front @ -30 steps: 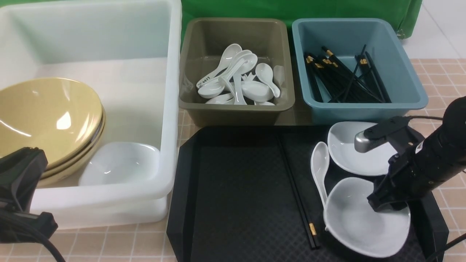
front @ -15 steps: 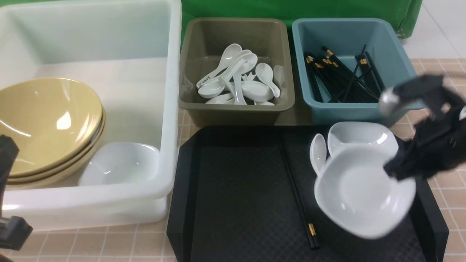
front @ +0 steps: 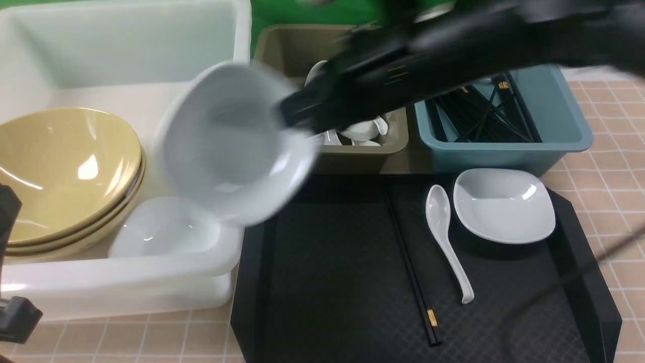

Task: On brown table put chopsticks spoon bowls plates into blue grey white boxes.
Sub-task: 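Place the white bowl into the white bin on top of the stacked bowls with the right gripper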

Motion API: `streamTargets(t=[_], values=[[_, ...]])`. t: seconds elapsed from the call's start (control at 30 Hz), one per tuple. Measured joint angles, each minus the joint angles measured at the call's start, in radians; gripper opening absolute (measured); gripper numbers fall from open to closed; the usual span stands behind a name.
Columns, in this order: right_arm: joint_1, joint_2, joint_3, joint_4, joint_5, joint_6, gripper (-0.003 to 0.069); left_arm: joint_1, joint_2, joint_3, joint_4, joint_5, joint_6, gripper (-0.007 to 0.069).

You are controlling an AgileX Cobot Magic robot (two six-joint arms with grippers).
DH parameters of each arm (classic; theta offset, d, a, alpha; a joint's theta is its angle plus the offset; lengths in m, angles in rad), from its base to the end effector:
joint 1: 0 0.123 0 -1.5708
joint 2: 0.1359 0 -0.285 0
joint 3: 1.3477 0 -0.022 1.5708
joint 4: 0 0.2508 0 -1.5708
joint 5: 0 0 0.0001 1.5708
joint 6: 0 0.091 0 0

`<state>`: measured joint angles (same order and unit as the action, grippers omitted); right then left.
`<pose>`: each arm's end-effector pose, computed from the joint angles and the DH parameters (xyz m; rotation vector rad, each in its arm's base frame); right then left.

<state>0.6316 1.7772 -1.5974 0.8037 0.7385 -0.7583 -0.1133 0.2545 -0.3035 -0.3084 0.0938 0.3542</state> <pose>0.3052 0.2780 0.3416 -1.0740 1.9927 0.8486 0.0720 -0.0108 0.2915 0.1447 1.5176 -0.0746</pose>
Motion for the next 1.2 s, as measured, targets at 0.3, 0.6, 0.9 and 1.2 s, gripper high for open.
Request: streamTargets(t=[0.3,0.6,0.9,1.2], values=[[0.113,0.312,-0.318,-0.143,-0.019,-0.023,0.0074,0.0,0.0,0.008,-0.001,0.032,-0.003,0.0059],[0.124,0.425,-0.38,-0.2,-0.063,-0.061,0.0141,0.0,0.0,0.008,-0.001,0.032,-0.021,0.0059],[0.126,0.427,-0.403,-0.233,-0.062,-0.013,0.0424,0.0,0.0,0.008,-0.001,0.032,-0.021,0.0059],[0.126,0.346,-0.455,-0.451,0.0,0.162,0.0514,0.0,0.0,0.008,-0.001,0.032,-0.022,0.0059]])
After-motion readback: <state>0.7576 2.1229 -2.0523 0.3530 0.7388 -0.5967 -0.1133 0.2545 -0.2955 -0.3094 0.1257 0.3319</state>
